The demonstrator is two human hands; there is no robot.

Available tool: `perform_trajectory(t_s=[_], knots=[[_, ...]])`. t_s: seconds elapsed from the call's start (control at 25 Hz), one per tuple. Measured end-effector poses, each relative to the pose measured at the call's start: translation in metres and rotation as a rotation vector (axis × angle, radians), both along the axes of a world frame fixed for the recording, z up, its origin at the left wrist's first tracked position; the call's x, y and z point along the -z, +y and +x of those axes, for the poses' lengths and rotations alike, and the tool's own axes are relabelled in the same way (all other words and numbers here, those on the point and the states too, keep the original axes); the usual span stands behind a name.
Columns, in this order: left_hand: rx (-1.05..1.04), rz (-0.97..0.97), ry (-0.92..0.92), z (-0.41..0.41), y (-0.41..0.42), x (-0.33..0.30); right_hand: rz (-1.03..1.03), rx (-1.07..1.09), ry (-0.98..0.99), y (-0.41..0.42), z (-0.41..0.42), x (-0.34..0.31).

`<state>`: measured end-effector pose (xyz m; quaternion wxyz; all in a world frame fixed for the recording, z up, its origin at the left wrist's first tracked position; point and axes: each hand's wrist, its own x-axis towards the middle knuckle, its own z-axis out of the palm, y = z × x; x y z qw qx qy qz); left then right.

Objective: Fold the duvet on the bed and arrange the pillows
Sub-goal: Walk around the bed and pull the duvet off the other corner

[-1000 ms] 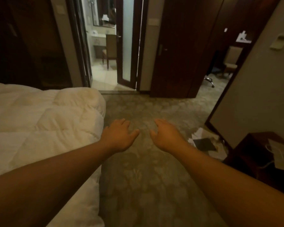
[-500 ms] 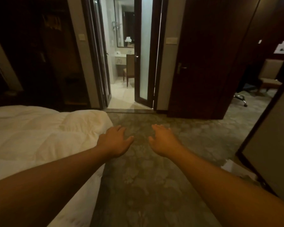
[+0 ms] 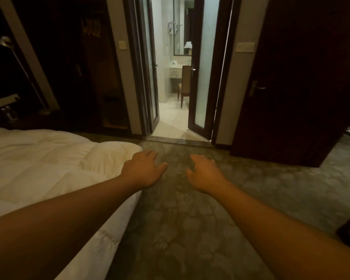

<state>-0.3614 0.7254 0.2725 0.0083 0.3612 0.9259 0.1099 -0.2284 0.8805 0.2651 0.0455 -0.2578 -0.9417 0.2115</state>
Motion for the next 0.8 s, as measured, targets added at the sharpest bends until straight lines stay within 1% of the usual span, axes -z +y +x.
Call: perform_trajectory(t_s=[0.24,0.32,0.52,0.8], knots=[[-0.031,-0.006,0.026,-0.099,0.072,0.026,-0.007,-0.086,-0.018,0.079,-0.1,0.013],[-0.038,0.011,0.019,-0.138,0.095,0.034,0.018,-0.09,-0.016,0.107,-0.138,0.018],[-0.075,-0.005,0.01,-0.245,0.149,0.039,0.006,-0.097,-0.012,0.172,-0.237,0.003],[-0.143,-0.016,-0.024,-0.348,0.211,0.053,-0.026,-0.168,-0.012,0.242,-0.364,0.011]])
